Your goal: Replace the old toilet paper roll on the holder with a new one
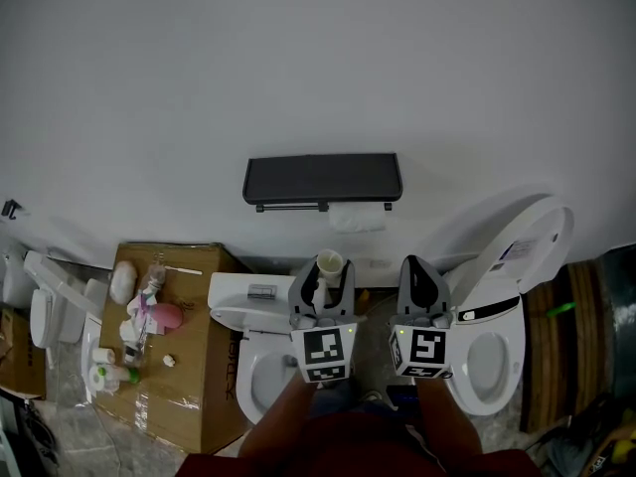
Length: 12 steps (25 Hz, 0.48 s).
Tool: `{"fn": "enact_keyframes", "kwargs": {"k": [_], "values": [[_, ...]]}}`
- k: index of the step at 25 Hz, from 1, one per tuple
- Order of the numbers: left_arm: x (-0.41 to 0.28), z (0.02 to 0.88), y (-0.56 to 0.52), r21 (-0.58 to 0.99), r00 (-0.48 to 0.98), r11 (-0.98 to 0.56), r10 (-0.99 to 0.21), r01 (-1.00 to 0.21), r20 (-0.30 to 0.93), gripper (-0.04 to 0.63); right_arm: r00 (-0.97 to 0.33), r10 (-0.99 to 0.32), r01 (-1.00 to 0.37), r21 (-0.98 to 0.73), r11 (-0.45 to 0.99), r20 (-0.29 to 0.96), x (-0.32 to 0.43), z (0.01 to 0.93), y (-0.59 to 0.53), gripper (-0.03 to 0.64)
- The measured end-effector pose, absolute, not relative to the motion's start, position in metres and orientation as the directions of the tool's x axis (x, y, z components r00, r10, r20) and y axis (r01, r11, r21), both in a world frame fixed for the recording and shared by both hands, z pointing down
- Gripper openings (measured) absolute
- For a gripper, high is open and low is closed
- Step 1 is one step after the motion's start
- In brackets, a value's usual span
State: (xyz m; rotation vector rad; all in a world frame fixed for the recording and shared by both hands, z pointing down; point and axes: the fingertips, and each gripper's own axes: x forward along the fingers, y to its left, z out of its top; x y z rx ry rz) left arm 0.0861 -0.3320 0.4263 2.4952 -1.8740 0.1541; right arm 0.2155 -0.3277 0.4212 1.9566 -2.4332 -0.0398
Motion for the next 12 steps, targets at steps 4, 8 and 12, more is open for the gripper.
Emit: {"fn": "enact_keyframes", "kwargs": {"k": [4, 8, 12], "values": [[0.081, 0.4256, -0.332, -0.042, 0.27, -0.274, -0.959, -0.961, 0.088, 0.213, -0.22, -0.975, -0.974, 0.045, 0.22, 0.002, 0.2106, 0.4223, -0.3286, 0.017], [0.0781, 0.4246, -0.3319, -0.048, 0.263, -0.268, -0.961, -0.962, 0.085, 0.213, -0.222, -0.975, -0.974, 0.041, 0.222, 0.005, 0.2096, 0.4232, -0.3296, 0.017], [0.075, 0.4256, -0.3328, -0.041, 0.258, -0.262, -0.962, -0.964, 0.089, 0.213, -0.23, -0.973, -0.972, 0.039, 0.231, 0.011, 0.2057, 0.4237, -0.3311, 0.017]]}}
